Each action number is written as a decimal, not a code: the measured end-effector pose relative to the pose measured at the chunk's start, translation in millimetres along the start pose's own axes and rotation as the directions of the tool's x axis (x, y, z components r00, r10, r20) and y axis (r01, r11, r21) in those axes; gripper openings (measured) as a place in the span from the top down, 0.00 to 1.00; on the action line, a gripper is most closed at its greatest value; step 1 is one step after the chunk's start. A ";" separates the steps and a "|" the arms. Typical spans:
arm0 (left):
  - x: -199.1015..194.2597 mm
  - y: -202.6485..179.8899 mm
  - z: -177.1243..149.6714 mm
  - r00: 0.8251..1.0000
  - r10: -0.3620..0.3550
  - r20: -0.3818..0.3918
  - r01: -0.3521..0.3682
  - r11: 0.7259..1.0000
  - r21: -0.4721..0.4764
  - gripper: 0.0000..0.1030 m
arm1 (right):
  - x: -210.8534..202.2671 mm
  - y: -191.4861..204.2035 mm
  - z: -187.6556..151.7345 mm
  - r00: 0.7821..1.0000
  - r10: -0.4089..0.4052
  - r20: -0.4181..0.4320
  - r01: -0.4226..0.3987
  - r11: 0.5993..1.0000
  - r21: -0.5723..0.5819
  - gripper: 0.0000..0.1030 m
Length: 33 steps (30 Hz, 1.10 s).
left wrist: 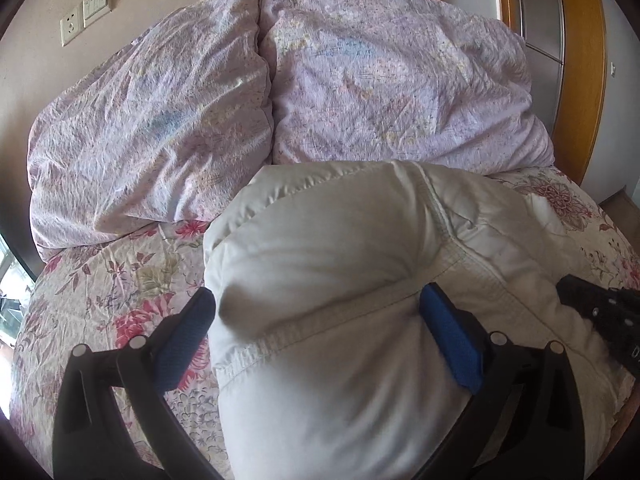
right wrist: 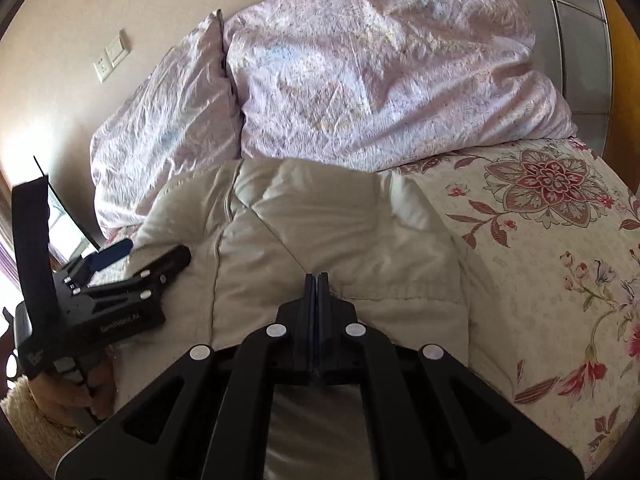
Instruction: Fold large clothes
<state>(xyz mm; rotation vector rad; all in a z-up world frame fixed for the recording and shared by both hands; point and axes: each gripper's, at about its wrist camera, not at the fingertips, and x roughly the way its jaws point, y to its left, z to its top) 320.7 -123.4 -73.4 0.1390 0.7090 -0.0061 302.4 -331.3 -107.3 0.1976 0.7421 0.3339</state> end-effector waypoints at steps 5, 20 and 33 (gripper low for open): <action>17.7 -1.9 -2.8 1.000 0.007 -0.022 -0.008 1.000 -0.027 0.02 | 19.3 -7.1 -9.3 1.000 0.011 -0.013 -0.011 1.000 0.013 1.00; -27.3 84.9 -30.2 0.923 -0.381 -0.056 0.361 0.907 -0.217 0.02 | -61.2 -72.0 35.8 0.982 0.166 -0.085 -0.139 0.955 0.262 0.01; 7.7 91.8 -47.2 0.746 -0.652 -0.133 0.567 0.728 -0.386 0.02 | 5.7 -116.9 3.1 0.849 0.433 -0.302 -0.249 0.833 0.495 0.01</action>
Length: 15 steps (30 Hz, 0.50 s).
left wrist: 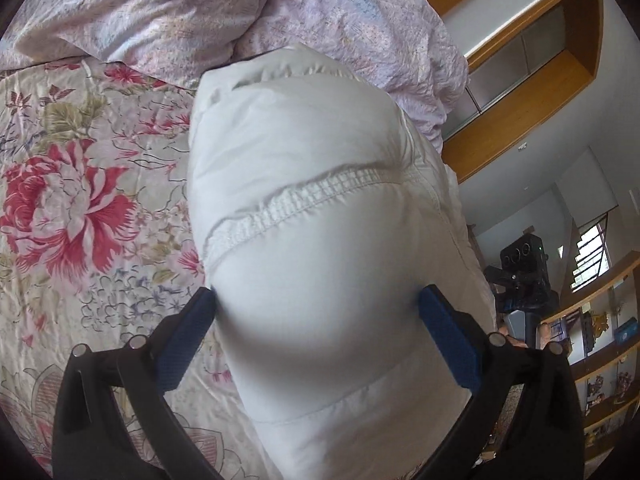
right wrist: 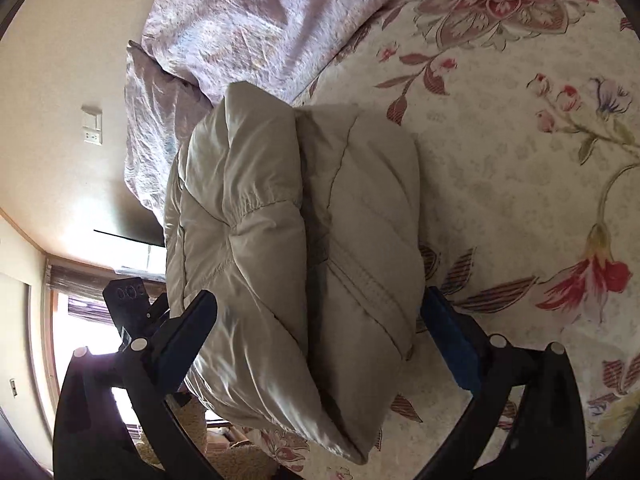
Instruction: Fold large clothes
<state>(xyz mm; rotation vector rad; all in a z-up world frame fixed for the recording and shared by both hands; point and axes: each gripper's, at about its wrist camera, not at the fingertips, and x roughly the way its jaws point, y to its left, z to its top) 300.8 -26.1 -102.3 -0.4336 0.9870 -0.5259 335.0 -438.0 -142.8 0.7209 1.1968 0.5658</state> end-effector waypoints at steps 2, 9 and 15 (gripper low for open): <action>3.6 -5.4 0.1 1.000 0.014 0.002 -0.014 1.000 0.018 0.02 | 8.3 2.6 0.7 0.999 0.029 -0.032 -0.029 1.000 -0.007 0.01; 8.3 1.6 3.7 1.000 0.005 -0.025 -0.004 1.000 0.012 0.02 | 35.3 8.5 4.4 0.992 0.079 -0.097 -0.082 0.996 -0.028 0.01; 8.3 19.7 1.5 0.997 -0.066 -0.051 0.062 0.995 -0.078 0.02 | 46.3 16.8 5.3 0.983 0.102 -0.151 -0.105 0.994 -0.014 0.01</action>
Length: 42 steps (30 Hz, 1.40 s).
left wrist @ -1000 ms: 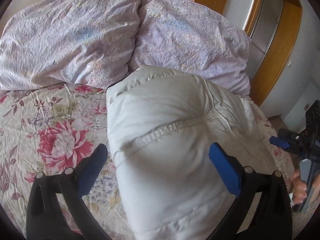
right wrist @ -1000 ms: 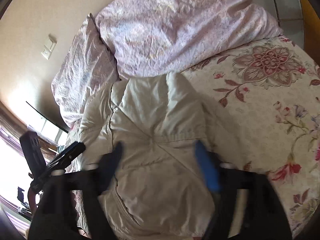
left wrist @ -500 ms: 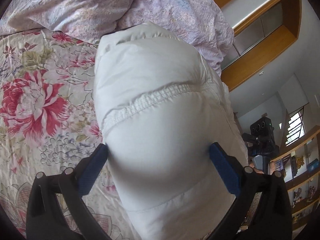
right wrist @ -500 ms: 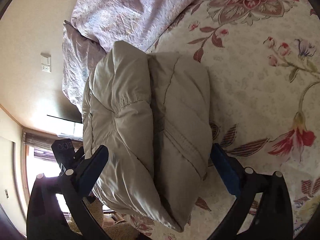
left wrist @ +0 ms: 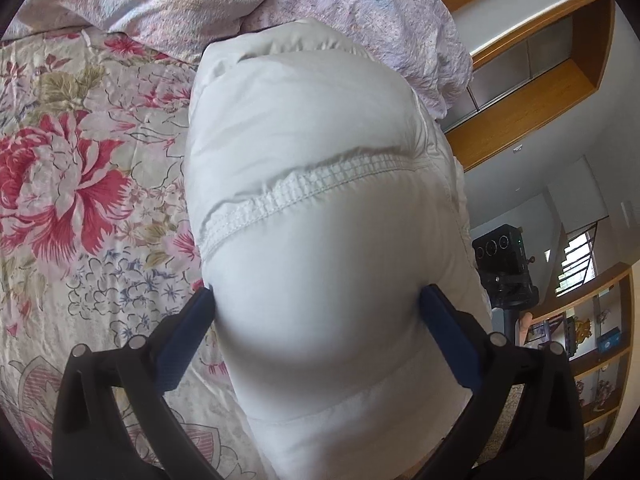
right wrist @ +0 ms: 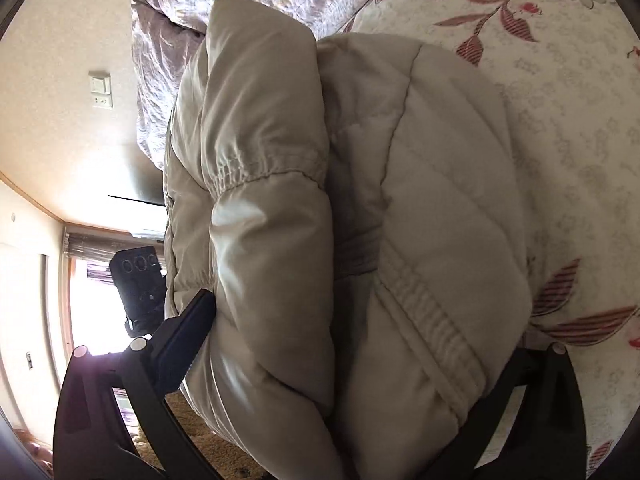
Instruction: Fold large clothes
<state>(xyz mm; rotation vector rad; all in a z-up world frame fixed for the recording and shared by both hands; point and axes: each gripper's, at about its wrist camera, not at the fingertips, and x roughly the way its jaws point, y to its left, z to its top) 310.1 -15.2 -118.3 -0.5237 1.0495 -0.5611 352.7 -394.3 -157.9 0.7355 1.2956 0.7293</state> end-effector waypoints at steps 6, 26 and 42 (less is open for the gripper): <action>12.4 9.4 -2.0 0.999 -0.047 0.006 0.047 0.998 -0.047 0.02 | 11.0 13.1 3.6 1.000 0.007 -0.030 -0.008 0.999 -0.037 0.01; -34.3 10.3 2.4 0.978 -0.144 0.150 0.149 0.989 -0.018 0.22 | 10.5 47.9 -24.1 0.933 0.352 0.070 -0.328 0.917 -0.227 0.27; -91.4 64.6 34.9 0.949 0.104 0.296 -0.103 0.994 -0.020 0.23 | 95.0 105.1 34.7 0.989 0.148 0.010 -0.139 0.945 -0.296 0.28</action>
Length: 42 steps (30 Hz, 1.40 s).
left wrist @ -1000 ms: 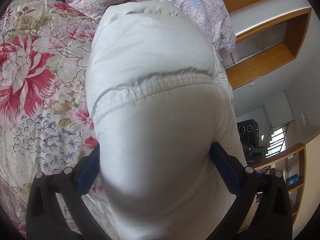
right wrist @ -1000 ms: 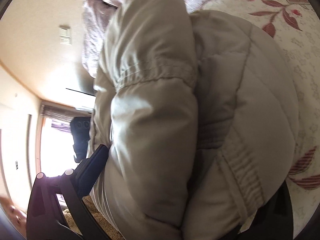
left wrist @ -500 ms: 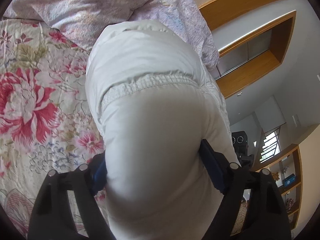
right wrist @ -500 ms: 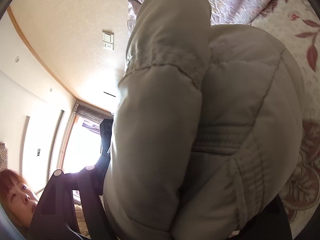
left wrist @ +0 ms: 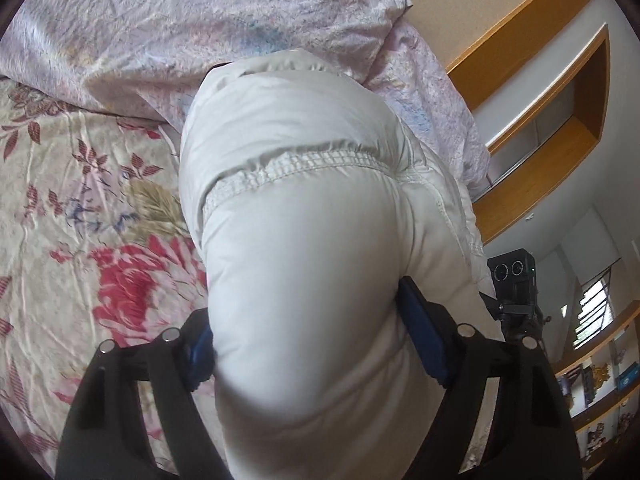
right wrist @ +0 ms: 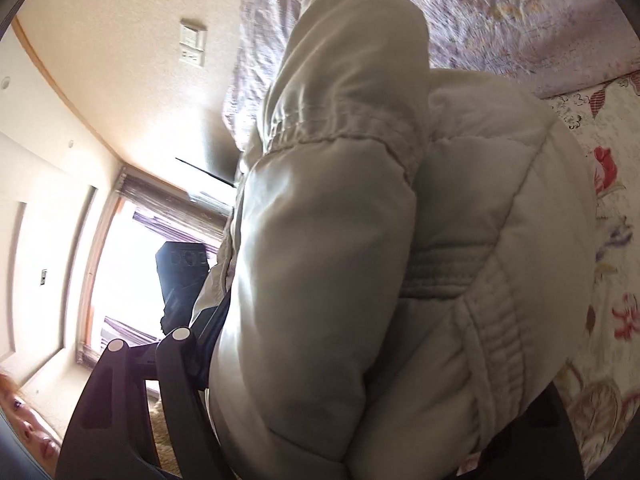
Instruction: Fold large clothes
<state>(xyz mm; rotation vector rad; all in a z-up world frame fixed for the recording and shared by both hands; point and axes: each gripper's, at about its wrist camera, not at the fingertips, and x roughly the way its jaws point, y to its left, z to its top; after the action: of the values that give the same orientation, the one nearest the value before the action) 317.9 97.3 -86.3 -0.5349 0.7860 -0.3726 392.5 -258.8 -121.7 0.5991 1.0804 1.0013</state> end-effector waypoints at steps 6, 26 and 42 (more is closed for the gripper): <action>9.6 12.7 -2.8 0.996 0.078 0.044 -0.080 0.996 0.036 0.16 | 9.9 -17.4 -1.6 0.996 -0.091 0.014 0.090 0.994 0.065 0.13; -26.6 -95.3 -2.6 0.847 0.446 0.289 -0.519 0.811 0.271 0.02 | -19.2 144.5 -7.6 0.588 -0.582 0.562 0.790 0.562 -0.245 0.05; 29.2 -89.6 -6.6 0.861 0.468 0.200 -0.508 0.811 0.290 0.03 | 55.6 75.7 6.8 0.611 -0.665 0.430 0.790 0.550 -0.272 0.71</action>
<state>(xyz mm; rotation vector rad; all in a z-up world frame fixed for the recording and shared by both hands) 321.4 8.4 -54.6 -0.0202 0.6955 0.0139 377.9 -174.8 -81.9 -0.1296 0.6893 0.3458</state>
